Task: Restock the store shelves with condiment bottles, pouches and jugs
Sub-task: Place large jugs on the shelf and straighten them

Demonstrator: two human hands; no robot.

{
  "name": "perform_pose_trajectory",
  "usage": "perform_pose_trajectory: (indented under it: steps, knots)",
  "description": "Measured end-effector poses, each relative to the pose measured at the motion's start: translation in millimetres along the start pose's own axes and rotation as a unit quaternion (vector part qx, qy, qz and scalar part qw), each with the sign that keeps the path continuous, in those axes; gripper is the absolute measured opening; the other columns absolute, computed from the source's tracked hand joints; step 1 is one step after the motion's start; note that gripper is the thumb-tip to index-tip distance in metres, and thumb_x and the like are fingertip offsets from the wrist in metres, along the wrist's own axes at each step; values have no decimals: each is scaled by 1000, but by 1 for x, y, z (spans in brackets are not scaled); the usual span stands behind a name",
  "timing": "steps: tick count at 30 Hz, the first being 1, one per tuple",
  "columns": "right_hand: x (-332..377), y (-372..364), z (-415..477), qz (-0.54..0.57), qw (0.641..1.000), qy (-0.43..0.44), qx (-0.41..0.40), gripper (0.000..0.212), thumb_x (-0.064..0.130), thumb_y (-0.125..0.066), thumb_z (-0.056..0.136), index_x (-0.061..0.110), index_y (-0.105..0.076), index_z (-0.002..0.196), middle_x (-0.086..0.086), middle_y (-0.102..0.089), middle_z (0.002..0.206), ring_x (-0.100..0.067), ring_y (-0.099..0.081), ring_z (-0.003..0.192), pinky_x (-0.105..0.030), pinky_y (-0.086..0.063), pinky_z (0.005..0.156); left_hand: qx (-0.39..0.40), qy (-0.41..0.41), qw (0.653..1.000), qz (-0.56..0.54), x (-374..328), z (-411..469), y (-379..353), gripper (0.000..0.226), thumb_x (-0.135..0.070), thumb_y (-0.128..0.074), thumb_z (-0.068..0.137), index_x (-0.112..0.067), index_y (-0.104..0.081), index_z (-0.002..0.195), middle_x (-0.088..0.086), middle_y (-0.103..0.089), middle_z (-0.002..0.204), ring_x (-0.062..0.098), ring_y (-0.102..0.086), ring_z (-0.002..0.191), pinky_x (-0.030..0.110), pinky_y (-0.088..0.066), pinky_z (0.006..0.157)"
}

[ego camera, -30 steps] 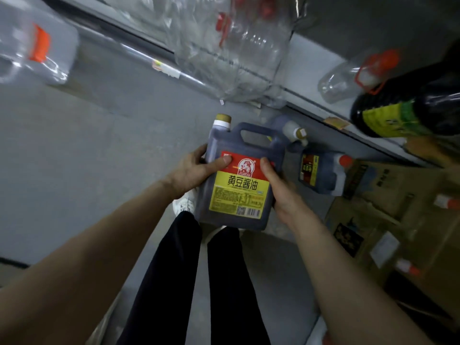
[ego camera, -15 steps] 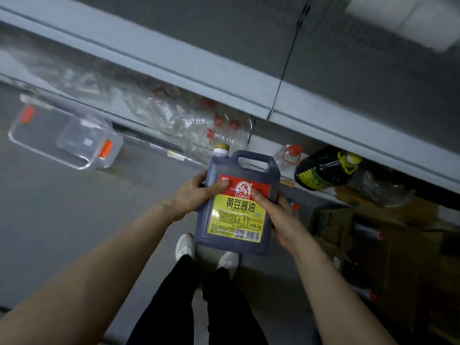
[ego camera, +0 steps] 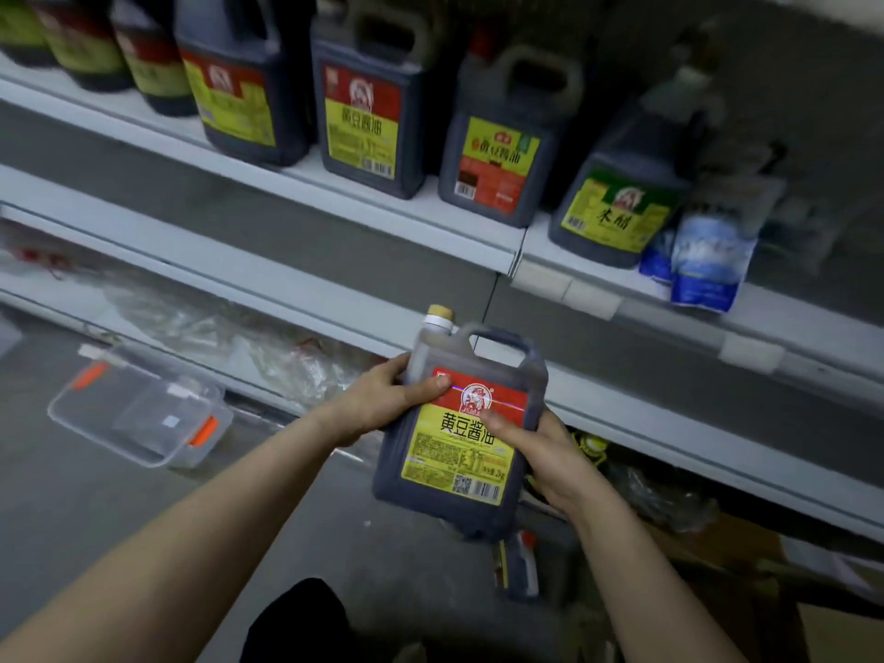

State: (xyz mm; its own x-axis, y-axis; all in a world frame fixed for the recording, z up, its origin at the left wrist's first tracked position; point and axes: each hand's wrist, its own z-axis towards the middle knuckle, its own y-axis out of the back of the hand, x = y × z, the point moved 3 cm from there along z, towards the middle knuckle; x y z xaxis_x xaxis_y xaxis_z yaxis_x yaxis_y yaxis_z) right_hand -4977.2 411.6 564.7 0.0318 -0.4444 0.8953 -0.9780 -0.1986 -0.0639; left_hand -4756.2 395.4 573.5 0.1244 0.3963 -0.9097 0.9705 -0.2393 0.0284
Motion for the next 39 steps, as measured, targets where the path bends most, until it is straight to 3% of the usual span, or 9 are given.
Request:
perform_pose_trajectory:
  steps: [4, 9, 15, 21, 25, 28, 33, 36, 39]
  knots:
    - [46, -3, -4, -14, 998, 65, -2, 55, 26, -84, 71, 14, -62, 120, -8, -78, 105, -24, -76, 93, -27, -60, 68, 4, -51, 999, -5, -40, -4, 10, 45, -45, -76, 79, -28, -62, 118, -5, -77, 102, 15, -74, 92, 26, -59, 72]
    - [89, -14, 8, -45, 991, 124, -16, 56, 29, -85, 72, 12, -64, 121, -7, -77, 106, -24, -75, 96, -27, -60, 73, 17, -118, 993, 7, -83, 4, 35, 42, -39, -74, 85, -27, -60, 123, -5, -75, 110, 15, -72, 101, 31, -58, 84]
    - [139, -40, 43, -76, 977, 192, -58, 68, 34, -89, 69, 15, -57, 126, -3, -76, 111, -22, -74, 101, -34, -61, 80, 25, -191, 981, 27, -131, 25, 86, 67, -55, -77, 71, -36, -55, 131, -9, -71, 120, 13, -68, 110, 38, -52, 98]
    - [176, -74, 83, -94, 964, 228, -97, 87, 56, -94, 55, 28, -53, 125, 2, -74, 115, -19, -73, 103, -51, -59, 90, 50, -226, 973, 21, -163, 51, 141, 67, -56, -79, 70, -47, -53, 131, -12, -69, 123, 12, -67, 112, 32, -55, 93]
    - [194, -98, 105, -113, 954, 254, -115, 87, 56, -94, 58, 34, -50, 129, 5, -74, 117, -17, -72, 106, -50, -58, 91, 50, -253, 965, 36, -178, 63, 177, 62, -61, -78, 67, -56, -54, 124, -19, -67, 123, 6, -65, 113, 23, -55, 91]
    - [206, -115, 118, -132, 944, 270, -136, 83, 58, -92, 58, 39, -49, 127, 12, -74, 113, -10, -72, 103, -41, -59, 87, 49, -278, 958, 54, -187, 71, 202, 70, -58, -78, 70, -54, -48, 133, -19, -65, 128, 3, -62, 117, 21, -55, 90]
    - [226, -140, 141, -121, 933, 296, -165, 87, 44, -94, 56, 37, -48, 129, 16, -72, 115, -5, -70, 104, -32, -60, 86, 55, -316, 943, 85, -200, 83, 239, 80, -55, -76, 77, -45, -37, 146, -19, -58, 137, 1, -55, 125, 20, -53, 92]
    - [238, -154, 155, -141, 920, 316, -182, 79, 36, -95, 61, 48, -47, 123, 22, -68, 116, -1, -66, 108, -23, -57, 84, 46, -332, 937, 100, -207, 91, 258, 76, -58, -76, 76, -49, -40, 142, -22, -58, 136, -1, -55, 125, 15, -51, 89]
    - [240, -164, 170, -155, 913, 321, -199, 82, 29, -95, 64, 46, -46, 128, 18, -66, 121, -3, -63, 114, -29, -57, 91, 31, -338, 933, 116, -208, 101, 272, 75, -62, -76, 74, -54, -40, 139, -25, -58, 134, -3, -56, 122, 14, -52, 86]
